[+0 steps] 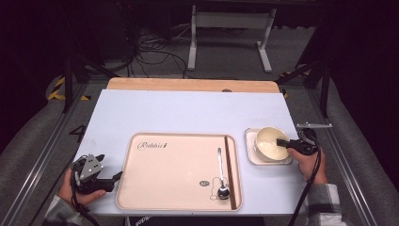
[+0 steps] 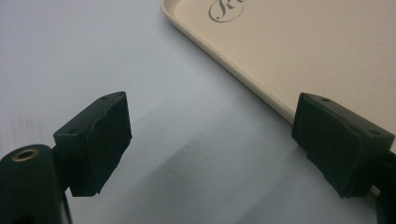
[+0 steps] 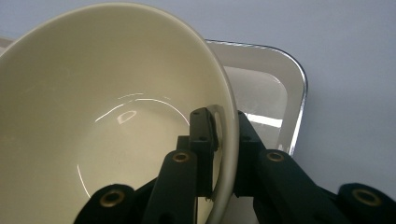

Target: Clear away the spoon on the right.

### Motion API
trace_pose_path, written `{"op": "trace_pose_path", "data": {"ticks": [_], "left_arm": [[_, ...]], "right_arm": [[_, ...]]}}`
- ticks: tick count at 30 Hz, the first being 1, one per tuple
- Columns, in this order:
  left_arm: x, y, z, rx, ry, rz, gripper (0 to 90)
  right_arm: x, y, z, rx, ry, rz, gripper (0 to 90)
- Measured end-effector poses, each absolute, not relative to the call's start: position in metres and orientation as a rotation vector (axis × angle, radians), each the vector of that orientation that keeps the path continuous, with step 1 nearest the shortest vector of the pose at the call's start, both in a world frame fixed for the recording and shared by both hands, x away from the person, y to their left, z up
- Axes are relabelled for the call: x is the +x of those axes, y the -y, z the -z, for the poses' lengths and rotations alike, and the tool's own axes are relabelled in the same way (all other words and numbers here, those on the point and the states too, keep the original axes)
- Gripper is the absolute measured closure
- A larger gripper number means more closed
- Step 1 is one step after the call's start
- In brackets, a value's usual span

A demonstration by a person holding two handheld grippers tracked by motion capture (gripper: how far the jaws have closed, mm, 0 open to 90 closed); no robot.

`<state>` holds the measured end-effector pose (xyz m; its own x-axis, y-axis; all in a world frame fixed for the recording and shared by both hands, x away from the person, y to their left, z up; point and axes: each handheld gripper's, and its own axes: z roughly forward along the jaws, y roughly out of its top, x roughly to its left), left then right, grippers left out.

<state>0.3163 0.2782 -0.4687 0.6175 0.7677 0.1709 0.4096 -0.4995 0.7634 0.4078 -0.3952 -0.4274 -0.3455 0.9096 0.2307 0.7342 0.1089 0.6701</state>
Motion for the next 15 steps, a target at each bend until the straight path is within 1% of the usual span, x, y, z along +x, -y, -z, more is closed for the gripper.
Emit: {"op": "trace_pose_path", "data": {"ticks": [15], "left_arm": [[0.316, -0.279, 0.468, 2.136, -0.918, -0.664, 12.8]], "right_arm": [[0.400, 0.383, 0.417, 1.519, -2.142, -1.063, 83.0]]}}
